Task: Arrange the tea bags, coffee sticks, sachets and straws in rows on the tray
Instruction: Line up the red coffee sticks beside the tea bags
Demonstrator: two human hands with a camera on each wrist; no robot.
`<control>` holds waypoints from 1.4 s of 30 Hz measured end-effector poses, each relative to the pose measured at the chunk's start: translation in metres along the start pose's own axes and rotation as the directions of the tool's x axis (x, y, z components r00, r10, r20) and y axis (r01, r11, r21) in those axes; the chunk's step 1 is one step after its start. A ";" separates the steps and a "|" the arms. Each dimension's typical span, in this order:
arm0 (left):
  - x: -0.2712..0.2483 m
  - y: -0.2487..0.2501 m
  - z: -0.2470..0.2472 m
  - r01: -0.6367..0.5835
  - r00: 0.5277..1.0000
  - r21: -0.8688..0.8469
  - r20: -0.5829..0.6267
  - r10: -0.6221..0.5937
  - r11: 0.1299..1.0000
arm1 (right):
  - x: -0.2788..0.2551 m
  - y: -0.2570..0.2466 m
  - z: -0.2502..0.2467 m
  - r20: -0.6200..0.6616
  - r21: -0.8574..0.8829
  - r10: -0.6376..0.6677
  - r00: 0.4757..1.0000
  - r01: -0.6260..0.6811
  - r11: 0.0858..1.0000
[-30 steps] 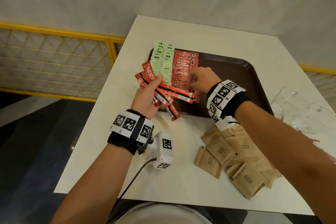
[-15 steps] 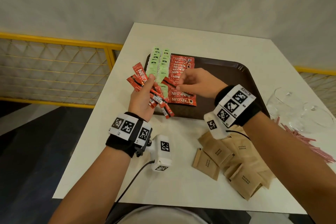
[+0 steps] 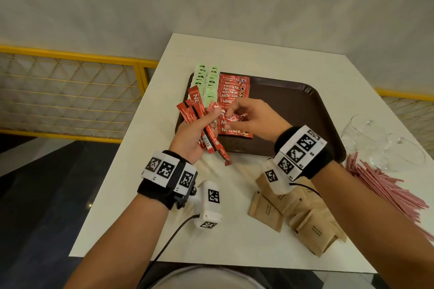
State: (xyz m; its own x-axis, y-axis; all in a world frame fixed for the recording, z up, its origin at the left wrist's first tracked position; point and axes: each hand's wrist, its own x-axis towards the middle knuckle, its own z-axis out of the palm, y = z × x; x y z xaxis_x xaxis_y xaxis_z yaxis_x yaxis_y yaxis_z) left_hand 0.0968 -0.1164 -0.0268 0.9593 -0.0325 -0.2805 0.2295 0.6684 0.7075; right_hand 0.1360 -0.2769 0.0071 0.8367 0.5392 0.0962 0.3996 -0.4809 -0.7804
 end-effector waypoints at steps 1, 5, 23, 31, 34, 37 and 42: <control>-0.001 0.000 0.000 0.007 1.000 -0.017 -0.008 -0.007 1.000 | -0.001 -0.001 -0.001 0.003 0.110 0.032 0.999 -0.032 0.993; -0.003 0.002 0.000 0.033 0.999 -0.056 0.016 -0.032 0.998 | -0.002 -0.005 -0.008 0.060 0.341 0.132 0.989 -0.145 0.929; -0.005 0.006 -0.001 0.017 0.999 0.240 -0.035 -0.009 0.971 | 0.002 -0.019 -0.011 0.037 0.648 0.383 0.923 -0.314 0.694; 0.001 0.006 -0.009 0.044 0.999 0.408 -0.040 -0.030 0.912 | 0.008 -0.017 -0.024 0.125 -0.184 0.183 0.975 -0.158 0.970; 0.003 0.007 -0.011 0.029 0.997 0.344 -0.075 -0.004 0.938 | 0.015 -0.009 -0.024 0.115 -0.295 0.238 0.964 -0.196 0.935; 0.005 0.014 -0.017 0.029 0.994 0.229 -0.111 -0.004 0.973 | 0.020 0.007 -0.017 0.147 -0.418 0.352 0.924 -0.264 0.869; 0.007 0.018 -0.018 0.007 0.995 0.168 -0.098 0.009 0.986 | 0.038 0.024 -0.001 0.184 -0.595 0.416 0.890 -0.236 0.768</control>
State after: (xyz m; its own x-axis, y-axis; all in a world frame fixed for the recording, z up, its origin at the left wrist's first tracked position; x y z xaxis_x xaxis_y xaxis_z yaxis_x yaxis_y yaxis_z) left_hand 0.1051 -0.0910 -0.0274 0.9407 0.0466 -0.3360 0.2608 0.5339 0.8043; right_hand 0.1773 -0.2685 -0.0073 0.8424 0.4072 -0.3529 0.3323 -0.9082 -0.2547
